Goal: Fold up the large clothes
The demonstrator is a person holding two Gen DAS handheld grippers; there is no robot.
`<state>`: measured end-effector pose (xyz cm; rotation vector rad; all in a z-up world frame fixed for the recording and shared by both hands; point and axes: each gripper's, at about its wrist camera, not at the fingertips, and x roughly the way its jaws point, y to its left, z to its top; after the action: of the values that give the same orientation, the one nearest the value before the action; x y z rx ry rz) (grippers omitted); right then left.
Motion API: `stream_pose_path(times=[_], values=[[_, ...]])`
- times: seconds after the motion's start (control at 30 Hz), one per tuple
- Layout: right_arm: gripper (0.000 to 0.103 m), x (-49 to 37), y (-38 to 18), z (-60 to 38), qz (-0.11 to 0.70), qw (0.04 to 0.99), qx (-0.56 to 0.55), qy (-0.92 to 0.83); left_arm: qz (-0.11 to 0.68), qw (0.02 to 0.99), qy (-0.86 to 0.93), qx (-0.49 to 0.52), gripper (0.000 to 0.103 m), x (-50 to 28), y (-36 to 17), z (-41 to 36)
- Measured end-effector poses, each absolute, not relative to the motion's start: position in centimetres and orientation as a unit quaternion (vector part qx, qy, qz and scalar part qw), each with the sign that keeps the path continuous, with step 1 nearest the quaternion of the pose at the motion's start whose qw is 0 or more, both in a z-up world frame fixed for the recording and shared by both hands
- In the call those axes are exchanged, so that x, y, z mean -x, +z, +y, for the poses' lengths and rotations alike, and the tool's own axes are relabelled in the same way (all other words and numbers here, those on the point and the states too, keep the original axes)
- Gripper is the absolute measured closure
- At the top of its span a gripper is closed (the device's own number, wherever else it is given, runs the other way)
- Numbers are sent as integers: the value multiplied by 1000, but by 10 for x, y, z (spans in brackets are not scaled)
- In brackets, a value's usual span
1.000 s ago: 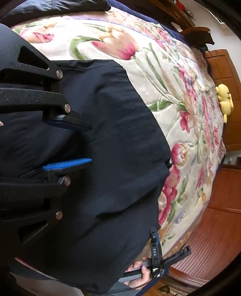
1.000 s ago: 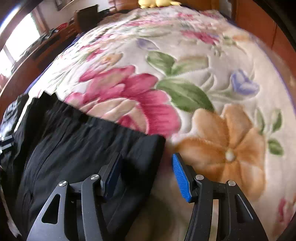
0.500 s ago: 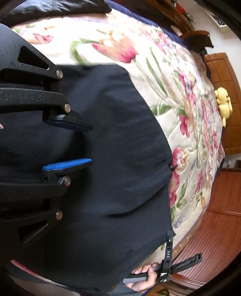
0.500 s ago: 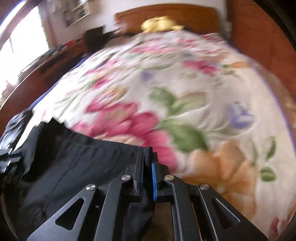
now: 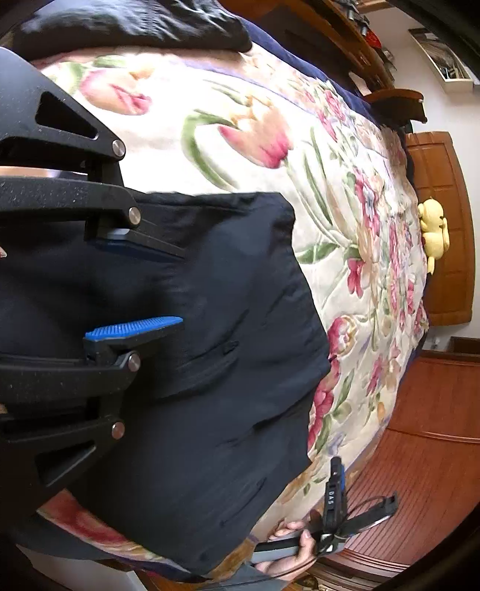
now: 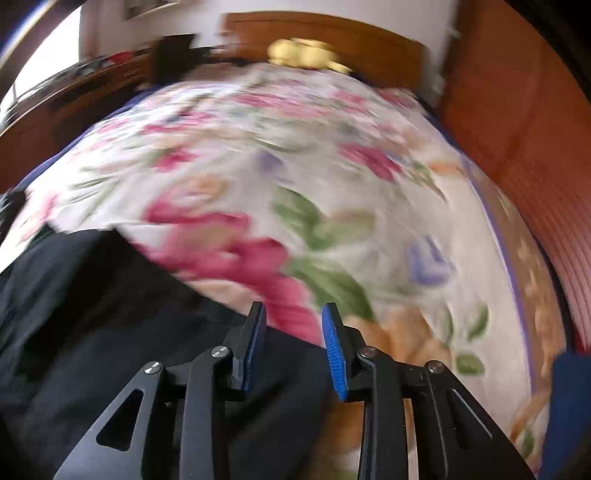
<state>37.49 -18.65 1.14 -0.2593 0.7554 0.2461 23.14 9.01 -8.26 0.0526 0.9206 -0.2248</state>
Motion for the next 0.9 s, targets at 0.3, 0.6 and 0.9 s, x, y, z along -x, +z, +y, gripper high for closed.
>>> stream_pose_path(times=[0.3,0.6,0.9], values=[[70,-372,-28,-44,445,835,146,289,446,889,-98,-16,72,-204,-94,110],[70,-440,-86,-4,481,836,165,205,451,887,-100,-6,72,-194,-108,119],[70,-348,-51,-14,431,848,183,250,440,892,-100,-2,72,-168,-103,124]])
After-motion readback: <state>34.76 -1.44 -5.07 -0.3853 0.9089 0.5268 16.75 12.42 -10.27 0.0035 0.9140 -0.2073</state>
